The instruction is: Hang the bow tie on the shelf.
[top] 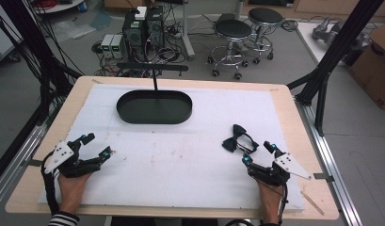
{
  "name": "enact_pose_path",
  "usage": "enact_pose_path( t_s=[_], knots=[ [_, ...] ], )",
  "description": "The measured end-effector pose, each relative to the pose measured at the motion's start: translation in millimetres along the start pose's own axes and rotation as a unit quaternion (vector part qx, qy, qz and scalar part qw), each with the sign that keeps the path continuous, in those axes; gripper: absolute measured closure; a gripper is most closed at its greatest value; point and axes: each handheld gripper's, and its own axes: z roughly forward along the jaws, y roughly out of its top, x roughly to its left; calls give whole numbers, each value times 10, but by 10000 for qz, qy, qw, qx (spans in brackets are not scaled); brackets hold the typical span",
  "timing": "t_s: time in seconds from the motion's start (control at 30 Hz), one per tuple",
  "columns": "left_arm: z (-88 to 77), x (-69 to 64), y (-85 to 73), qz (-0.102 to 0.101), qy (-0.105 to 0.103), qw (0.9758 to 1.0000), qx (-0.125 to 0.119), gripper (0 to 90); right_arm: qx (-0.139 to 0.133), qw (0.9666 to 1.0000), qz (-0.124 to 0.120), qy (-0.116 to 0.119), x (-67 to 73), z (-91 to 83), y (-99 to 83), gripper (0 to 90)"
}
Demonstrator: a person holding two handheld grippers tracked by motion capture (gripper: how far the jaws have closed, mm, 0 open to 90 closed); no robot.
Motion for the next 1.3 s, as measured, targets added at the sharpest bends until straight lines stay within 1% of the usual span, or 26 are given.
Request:
enact_pose_path(
  t_s=[0.13, 0.23, 0.47, 0.53, 0.6, 0.73, 0.8, 0.87, 0.9, 0.93, 0.97, 1.0, 1.07, 1.1, 1.13, 1.17, 1.23, 1.3],
  knots=[
    [3, 5, 0, -44, 18, 10000, -1, 167, -8, 10000, -5, 4, 2, -2, -1, 107],
    [0, -11, 0, 54, 0, 10000, 5, 167, -50, 10000, -39, 16, -2, -8, -4, 107],
    [2, -15, 0, 67, -11, 10000, 1, 167, -66, 10000, -27, 16, 2, -13, -4, 107],
    [1, -18, 0, 110, -5, 9999, 9, 167, -62, 10000, -1, 1, 5, -14, -4, 107],
    [2, -26, 0, 121, -3, 9999, 8, 167, -65, 10000, -47, -27, 5, -12, -4, 107],
    [2, -18, 1, 117, -9, 9999, 14, 167, -48, 10000, -27, -76, 6, -4, -1, 107],
    [0, -18, 0, 78, -12, 10000, -10, 167, -9, 9999, 20, -123, 9, -2, 1, 107],
    [0, -19, 0, 92, -11, 10000, -6, 167, -12, 9998, -16, -191, 11, 6, 4, 108],
    [2, -20, 1, 115, -13, 9999, 1, 167, 53, 9997, -13, -240, 26, 14, 9, 108],
    [2, -20, 1, 115, -13, 9999, 1, 167, 53, 9997, -13, -240, 26, 14, 9, 108],
    [2, -20, 0, 112, -12, 9999, -3, 167, 117, 9995, -57, -291, 31, 24, 16, 108],
    [3, -15, 1, 73, -17, 10000, -3, 167, 233, 9991, -178, -300, 43, 47, 33, 108],
    [2, -11, 1, 68, -21, 10000, 2, 167, 255, 9991, -172, -282, 56, 56, 43, 107],
    [1, -8, 0, 52, -16, 10000, 2, 167, 239, 9989, -271, -286, 64, 76, 78, 108],
    [1, -6, 1, 49, -19, 10000, 2, 167, 239, 9989, -271, -286, 64, 76, 78, 108],
    [4, -8, 1, 38, -21, 10000, 7, 167, 271, 9990, -241, -245, 74, 95, 124, 108],
    [7, -11, 1, 51, -20, 10000, 7, 167, 352, 9987, -283, -226, 72, 120, 185, 108],
    [7, -12, 2, 56, -20, 10000, 11, 167, 448, 9985, -249, -192, 75, 152, 252, 109]
  ],
)
